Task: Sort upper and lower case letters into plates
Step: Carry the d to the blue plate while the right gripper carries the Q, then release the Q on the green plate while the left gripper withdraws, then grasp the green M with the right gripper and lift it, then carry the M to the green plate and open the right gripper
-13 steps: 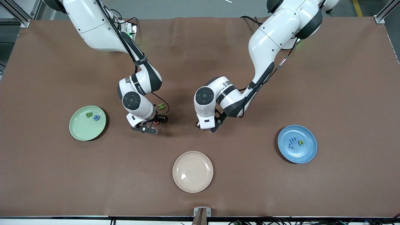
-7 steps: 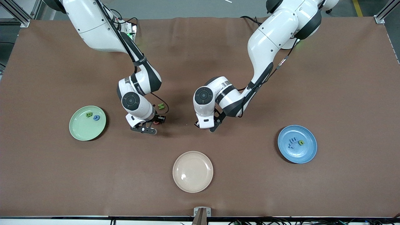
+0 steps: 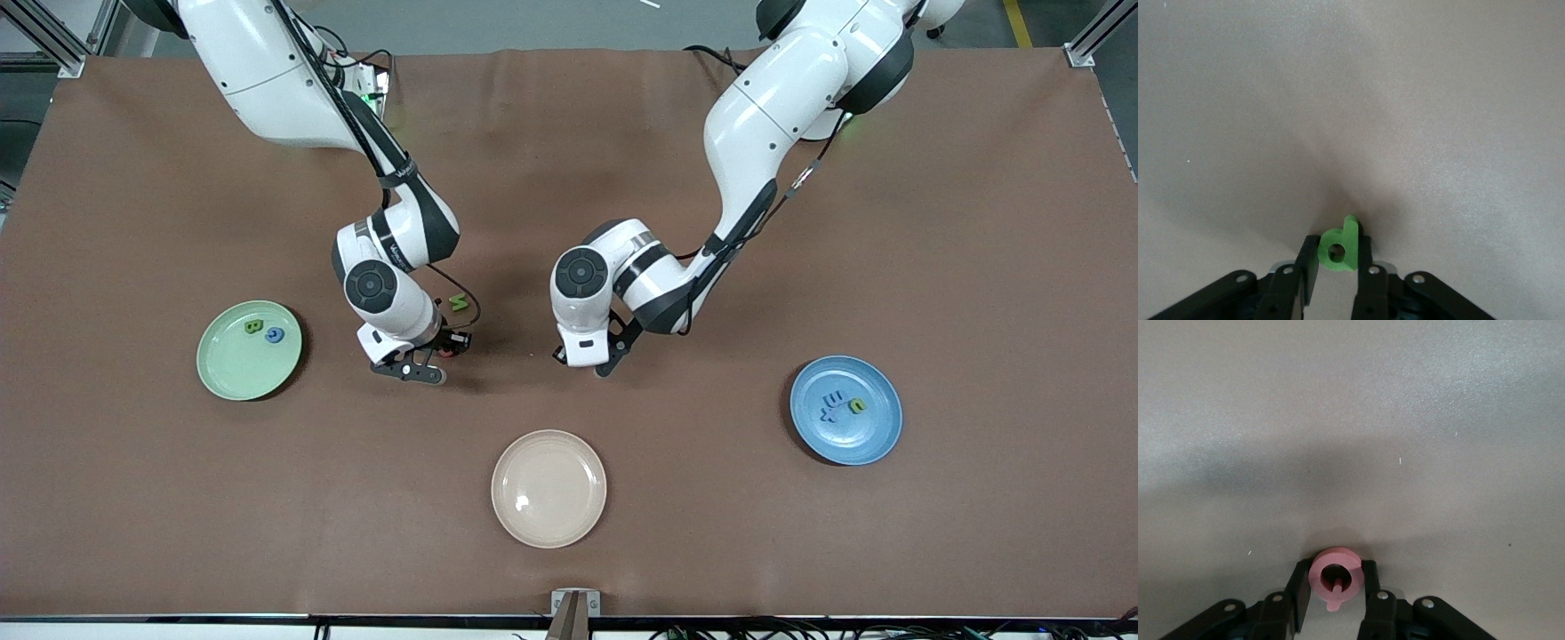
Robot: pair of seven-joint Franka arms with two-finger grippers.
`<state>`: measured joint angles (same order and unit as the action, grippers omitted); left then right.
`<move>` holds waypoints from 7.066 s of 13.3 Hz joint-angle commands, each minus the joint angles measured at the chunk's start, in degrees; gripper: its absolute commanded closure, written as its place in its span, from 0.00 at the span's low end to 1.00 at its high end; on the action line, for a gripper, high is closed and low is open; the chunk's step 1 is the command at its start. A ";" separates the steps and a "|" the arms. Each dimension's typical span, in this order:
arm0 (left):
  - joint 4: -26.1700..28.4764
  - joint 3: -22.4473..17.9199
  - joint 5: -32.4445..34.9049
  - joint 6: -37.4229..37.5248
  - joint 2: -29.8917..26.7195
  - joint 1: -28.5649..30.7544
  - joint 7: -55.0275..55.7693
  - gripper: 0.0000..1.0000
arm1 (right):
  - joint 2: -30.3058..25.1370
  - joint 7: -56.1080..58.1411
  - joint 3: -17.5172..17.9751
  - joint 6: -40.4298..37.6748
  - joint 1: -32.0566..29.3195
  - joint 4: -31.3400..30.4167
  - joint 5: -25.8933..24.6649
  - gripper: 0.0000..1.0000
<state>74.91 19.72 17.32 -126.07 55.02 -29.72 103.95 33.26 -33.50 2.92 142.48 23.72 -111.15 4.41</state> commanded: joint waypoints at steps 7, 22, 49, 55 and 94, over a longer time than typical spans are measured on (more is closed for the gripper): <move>0.33 -0.82 2.27 2.66 -7.03 9.31 -1.80 1.00 | -12.85 13.43 -0.63 -13.18 -9.81 -3.54 -0.88 0.85; 14.21 1.46 4.39 11.37 -16.26 40.16 -42.50 0.98 | -4.62 53.98 -0.54 -5.55 -33.83 -2.23 -3.97 0.83; 10.54 2.60 6.68 23.83 -37.35 42.81 -71.66 0.00 | -17.80 11.63 -0.10 -15.87 -0.53 -8.10 -3.00 0.00; 9.12 2.43 -1.32 27.19 -41.13 45.01 -89.60 0.00 | -8.93 14.32 -0.10 2.16 5.72 -11.37 -3.61 0.00; 10.42 -17.24 -14.32 38.78 -53.69 28.24 -102.36 0.00 | -19.40 65.30 -0.54 -10.76 -34.07 -10.49 -9.68 0.85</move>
<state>82.77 7.02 4.70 -88.43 4.55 1.82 3.91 10.07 28.27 0.94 128.65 -6.95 -122.73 -4.50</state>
